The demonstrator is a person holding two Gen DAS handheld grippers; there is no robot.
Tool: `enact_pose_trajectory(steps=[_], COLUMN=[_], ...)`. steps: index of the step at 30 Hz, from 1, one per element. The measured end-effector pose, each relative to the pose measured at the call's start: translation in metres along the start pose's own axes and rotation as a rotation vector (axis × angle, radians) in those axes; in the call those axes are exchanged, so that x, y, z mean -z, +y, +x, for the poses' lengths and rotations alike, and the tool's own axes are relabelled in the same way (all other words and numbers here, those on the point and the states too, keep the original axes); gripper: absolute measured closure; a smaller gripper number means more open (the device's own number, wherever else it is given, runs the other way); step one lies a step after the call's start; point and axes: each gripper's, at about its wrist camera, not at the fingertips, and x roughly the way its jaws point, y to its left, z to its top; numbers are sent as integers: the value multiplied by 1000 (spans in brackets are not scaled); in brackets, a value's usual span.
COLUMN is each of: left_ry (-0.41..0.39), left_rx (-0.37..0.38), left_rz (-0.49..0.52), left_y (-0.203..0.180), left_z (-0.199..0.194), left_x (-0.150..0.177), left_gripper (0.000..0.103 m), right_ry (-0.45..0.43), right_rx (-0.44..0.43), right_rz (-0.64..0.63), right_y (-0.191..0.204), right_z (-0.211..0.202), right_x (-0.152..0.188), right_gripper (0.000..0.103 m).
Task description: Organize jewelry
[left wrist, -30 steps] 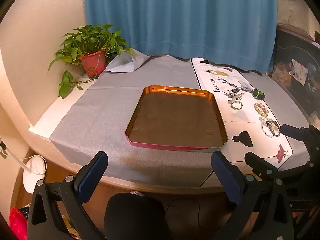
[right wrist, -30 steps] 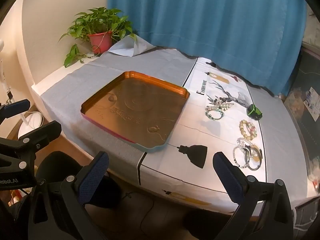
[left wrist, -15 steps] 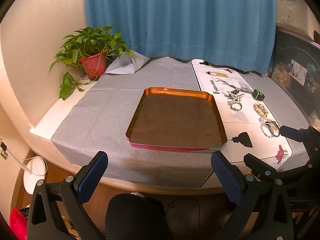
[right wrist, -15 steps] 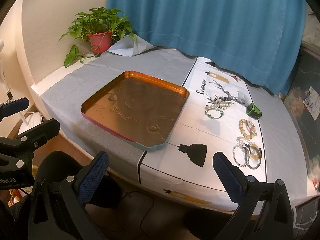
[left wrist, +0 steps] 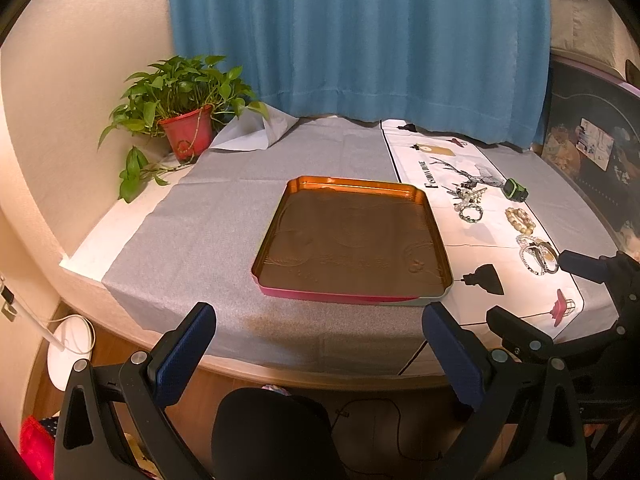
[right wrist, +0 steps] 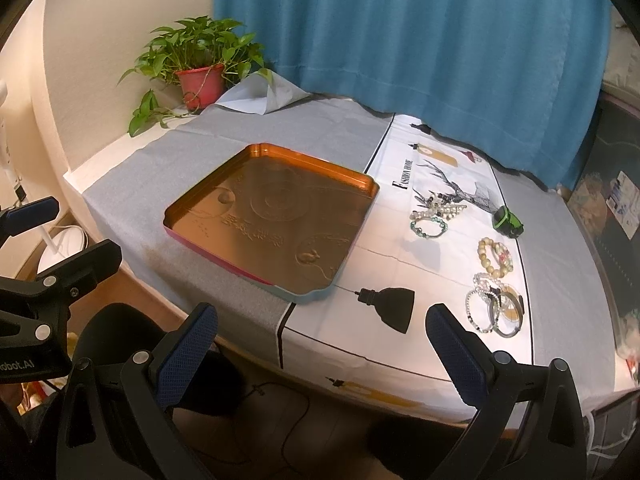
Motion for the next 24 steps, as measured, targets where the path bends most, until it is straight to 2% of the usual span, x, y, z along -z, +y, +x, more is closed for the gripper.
enact_pose_trajectory(steps=[24], left_ry=[-4], left_rx=[-4], left_rz=[1], left_y=[0], left_z=[-3], left_x=[-3], left_gripper=[0], right_ry=[2], right_rx=[-2], right_rz=[3], right_y=[-1], right_z=[0], right_x=[0], right_gripper=[0])
